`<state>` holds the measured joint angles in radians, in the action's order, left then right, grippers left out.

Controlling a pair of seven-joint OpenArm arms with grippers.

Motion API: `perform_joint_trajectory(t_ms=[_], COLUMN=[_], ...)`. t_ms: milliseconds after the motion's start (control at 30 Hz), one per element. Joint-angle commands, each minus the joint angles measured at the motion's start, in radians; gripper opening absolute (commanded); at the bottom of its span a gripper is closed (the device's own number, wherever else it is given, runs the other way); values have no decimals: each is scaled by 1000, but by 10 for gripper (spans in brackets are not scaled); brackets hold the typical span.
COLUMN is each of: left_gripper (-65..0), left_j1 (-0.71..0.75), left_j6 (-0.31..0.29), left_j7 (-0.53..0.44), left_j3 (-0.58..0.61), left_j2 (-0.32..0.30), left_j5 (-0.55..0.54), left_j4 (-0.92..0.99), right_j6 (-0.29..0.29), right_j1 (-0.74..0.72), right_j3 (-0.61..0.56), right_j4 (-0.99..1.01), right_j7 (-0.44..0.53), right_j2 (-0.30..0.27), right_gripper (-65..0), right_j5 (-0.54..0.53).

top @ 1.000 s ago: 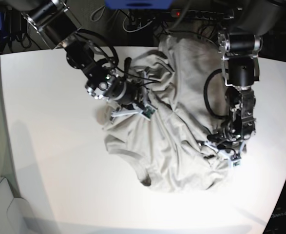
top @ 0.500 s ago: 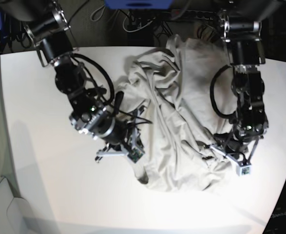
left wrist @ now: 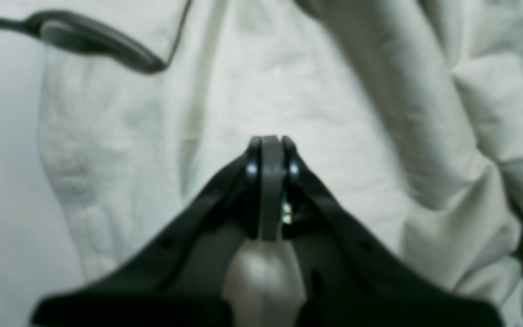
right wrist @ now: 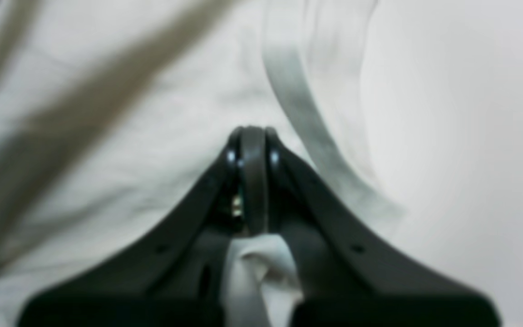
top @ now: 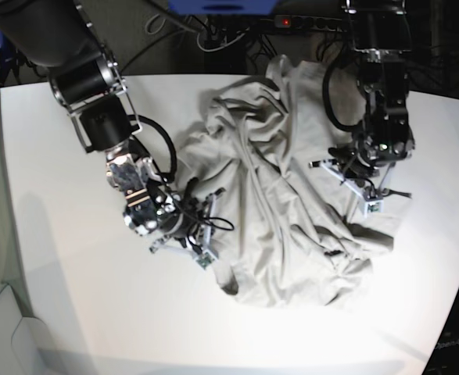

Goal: Layout the t-shirt on the table in an organized manner, then fold the t-shirt properly
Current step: 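Lift and gather the t-shirt fabric toward the center with both grippers, then pull the grasped t-shirt edges apart with both grippers to spread it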

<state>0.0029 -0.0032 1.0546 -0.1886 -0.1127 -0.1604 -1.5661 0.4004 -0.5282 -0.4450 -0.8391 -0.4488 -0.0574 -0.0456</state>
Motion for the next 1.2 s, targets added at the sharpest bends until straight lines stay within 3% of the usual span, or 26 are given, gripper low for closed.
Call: perform_joint_trajectory(t_ms=[0,200,300,467,833,1000,1167], left_gripper=[-648,-648,-648,-648,-648,-648,-648], left_j1=[-5,-16,-25,-73,-258,-353,-413], left_j6=[12,9,12,13,15,15,15], left_j7=[-12,-17,-86,-195,-250,-251,-251], left_j3=[1,1,5,1,1,1,1], left_j2=[-2,31,31,21,-98,-138,-175], left_j5=[-3,3,3,5,5,5,5], left_j4=[-15,97,171,333,481,545,579], right_j6=[12,10,2,-93,-94,-94,-94], right_j1=[-48,-131,-160,-172,-119,-50,20], right_j3=[4,5,5,5,47,120,185], right_j4=[28,272,318,332,332,326,324], right_j7=[12,123,149,195,192,190,190], right_j2=[6,-29,-63,-144,-319,-361,-364], right_gripper=[-650,-650,-650,-650,-650,-650,-650], right_j5=[3,3,-3,-3,-1,2,2])
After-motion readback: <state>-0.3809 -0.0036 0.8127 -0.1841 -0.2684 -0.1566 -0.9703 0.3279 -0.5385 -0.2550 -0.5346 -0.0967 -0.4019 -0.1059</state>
